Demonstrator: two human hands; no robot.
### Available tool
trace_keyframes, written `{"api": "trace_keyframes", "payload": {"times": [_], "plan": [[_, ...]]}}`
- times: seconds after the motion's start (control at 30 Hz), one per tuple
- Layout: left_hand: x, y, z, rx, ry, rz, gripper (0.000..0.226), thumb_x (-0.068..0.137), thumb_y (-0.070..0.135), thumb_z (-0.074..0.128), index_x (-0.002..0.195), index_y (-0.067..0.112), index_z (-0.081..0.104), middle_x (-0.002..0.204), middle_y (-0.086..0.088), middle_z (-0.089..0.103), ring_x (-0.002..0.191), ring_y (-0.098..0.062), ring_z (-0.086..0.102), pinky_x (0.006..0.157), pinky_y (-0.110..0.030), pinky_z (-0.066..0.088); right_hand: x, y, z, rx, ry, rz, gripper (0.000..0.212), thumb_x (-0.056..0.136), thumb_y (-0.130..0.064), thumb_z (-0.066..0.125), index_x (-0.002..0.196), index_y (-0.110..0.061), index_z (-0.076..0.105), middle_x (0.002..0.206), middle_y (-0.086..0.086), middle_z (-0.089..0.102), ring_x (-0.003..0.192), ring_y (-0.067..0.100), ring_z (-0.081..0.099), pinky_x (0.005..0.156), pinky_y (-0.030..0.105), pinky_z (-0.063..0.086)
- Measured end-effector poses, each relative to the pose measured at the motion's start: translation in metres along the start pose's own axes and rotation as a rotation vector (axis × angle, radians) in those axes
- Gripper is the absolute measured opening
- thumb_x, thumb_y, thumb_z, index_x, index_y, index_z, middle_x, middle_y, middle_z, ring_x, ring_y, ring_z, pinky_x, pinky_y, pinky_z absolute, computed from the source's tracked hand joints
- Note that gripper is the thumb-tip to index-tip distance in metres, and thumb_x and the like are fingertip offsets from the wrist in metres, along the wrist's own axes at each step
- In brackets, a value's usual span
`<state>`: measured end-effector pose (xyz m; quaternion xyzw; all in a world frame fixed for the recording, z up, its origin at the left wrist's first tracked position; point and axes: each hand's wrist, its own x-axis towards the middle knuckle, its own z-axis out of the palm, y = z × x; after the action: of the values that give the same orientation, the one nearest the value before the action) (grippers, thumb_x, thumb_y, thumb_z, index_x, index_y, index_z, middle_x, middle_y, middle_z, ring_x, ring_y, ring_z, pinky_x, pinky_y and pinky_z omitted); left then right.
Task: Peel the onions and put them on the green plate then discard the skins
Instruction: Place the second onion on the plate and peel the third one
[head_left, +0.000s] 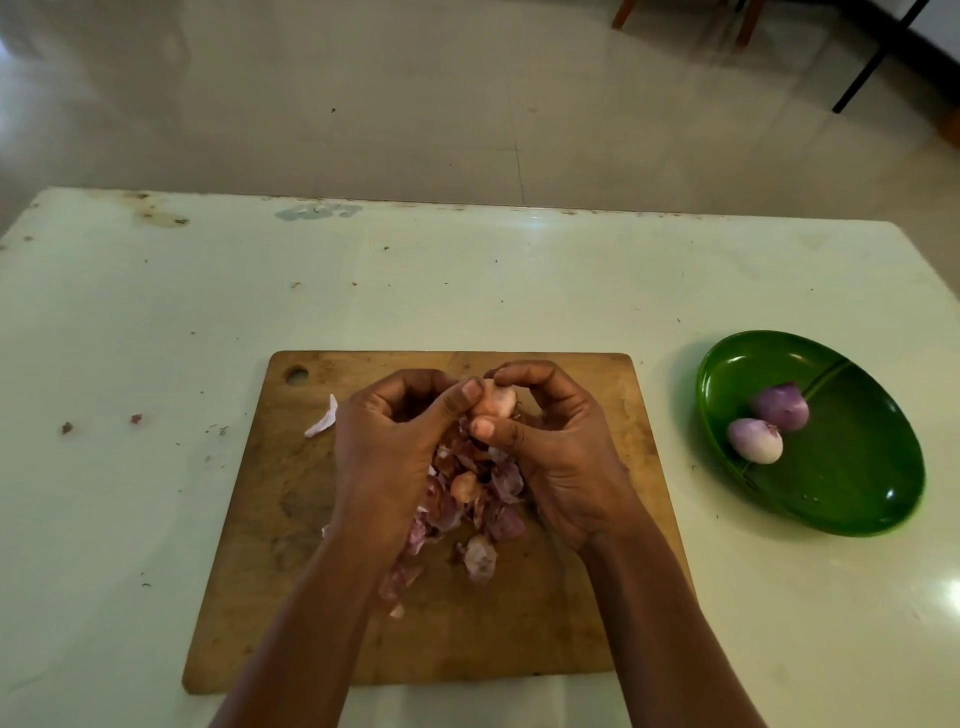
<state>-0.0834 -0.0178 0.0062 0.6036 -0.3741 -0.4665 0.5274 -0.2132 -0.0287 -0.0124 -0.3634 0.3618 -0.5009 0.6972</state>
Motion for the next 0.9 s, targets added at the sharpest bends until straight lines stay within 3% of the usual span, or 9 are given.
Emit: {"api": "trace_keyframes", "payload": {"times": [0.2,0.33,0.47,0.57,0.67,0.9], "plan": [[0.001,-0.001,-0.001,-0.023,-0.032,-0.046,0.032,0.064,0.034,0.071,0.084,0.01,0.072,0.078,-0.002,0.073,0.073,-0.015,0.07,0.067,-0.025,0.057,0.001,-0.002,0.002,0.093,0.009,-0.037,0.029,0.067,-0.02,0.075,0.094,-0.012,0.075,0.094,0.007,0.071,0.092,0.019,0.067,0.083,0.029,0.055],[0.002,-0.002,0.001,-0.042,-0.043,-0.039,0.03,0.066,0.035,0.068,0.084,0.011,0.07,0.08,-0.004,0.073,0.076,-0.018,0.069,0.076,-0.035,0.058,0.002,0.0,0.001,0.085,0.023,-0.038,0.041,0.071,-0.009,0.072,0.112,-0.009,0.067,0.111,0.009,0.068,0.109,0.024,0.063,0.087,0.031,0.054],[0.004,-0.005,0.0,-0.168,-0.086,-0.076,0.018,0.07,0.032,0.066,0.078,0.016,0.069,0.082,-0.011,0.07,0.08,-0.026,0.064,0.08,-0.047,0.053,0.0,-0.001,0.006,0.11,0.001,0.018,0.042,0.068,0.0,0.069,0.109,-0.003,0.063,0.098,0.005,0.072,0.094,0.019,0.069,0.077,0.029,0.056],[0.004,-0.005,-0.001,-0.149,-0.12,-0.045,0.012,0.077,0.031,0.062,0.073,0.022,0.07,0.079,-0.008,0.068,0.077,-0.025,0.062,0.074,-0.045,0.05,-0.001,-0.002,0.007,0.095,0.0,0.012,0.041,0.067,0.002,0.069,0.108,-0.001,0.063,0.096,0.004,0.072,0.092,0.019,0.069,0.079,0.031,0.057],[0.005,-0.008,0.0,-0.083,-0.107,0.007,0.017,0.092,0.021,0.054,0.082,0.014,0.066,0.082,-0.014,0.067,0.077,-0.026,0.061,0.073,-0.047,0.051,0.0,-0.001,0.007,0.082,0.014,0.008,0.042,0.066,0.002,0.07,0.107,0.0,0.063,0.096,0.005,0.072,0.092,0.02,0.068,0.079,0.033,0.057],[0.003,-0.009,0.004,-0.111,-0.126,-0.035,0.022,0.099,0.019,0.044,0.086,0.014,0.061,0.082,-0.011,0.066,0.074,-0.021,0.061,0.06,-0.032,0.05,0.0,0.003,0.011,-0.019,0.072,-0.011,0.041,0.06,0.003,0.076,0.098,-0.004,0.063,0.088,0.006,0.073,0.084,0.02,0.07,0.071,0.033,0.058]]}}
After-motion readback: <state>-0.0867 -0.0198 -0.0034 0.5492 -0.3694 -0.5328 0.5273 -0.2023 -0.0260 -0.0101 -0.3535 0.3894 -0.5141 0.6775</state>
